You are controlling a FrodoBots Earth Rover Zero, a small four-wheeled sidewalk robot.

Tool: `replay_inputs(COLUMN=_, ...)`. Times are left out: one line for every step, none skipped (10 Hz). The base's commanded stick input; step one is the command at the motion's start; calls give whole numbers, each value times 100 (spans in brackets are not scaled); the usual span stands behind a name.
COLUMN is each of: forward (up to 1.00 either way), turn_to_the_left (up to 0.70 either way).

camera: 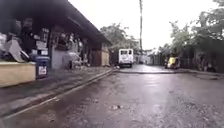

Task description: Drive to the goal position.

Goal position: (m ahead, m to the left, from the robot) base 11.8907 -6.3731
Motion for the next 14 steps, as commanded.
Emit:
replay_inputs(forward=100, turn_to_the_left=7)
replay_inputs(forward=100, turn_to_the_left=11)
replay_inputs(forward=100, turn_to_the_left=24)
replay_inputs(forward=100, turn_to_the_left=0)
replay_inputs(forward=100, turn_to_the_left=0)
replay_inputs(forward=100, turn_to_the_left=0)
replay_inputs(forward=100, turn_to_the_left=0)
replay_inputs(forward=100, turn_to_the_left=0)
replay_inputs(forward=100, turn_to_the_left=0)
replay_inputs(forward=100, turn_to_the_left=0)
replay_inputs(forward=100, turn_to_the_left=0)
replay_inputs(forward=100, turn_to_the_left=0)
replay_inputs(forward=100, turn_to_the_left=0)
replay_inputs(forward=100, turn_to_the_left=27)
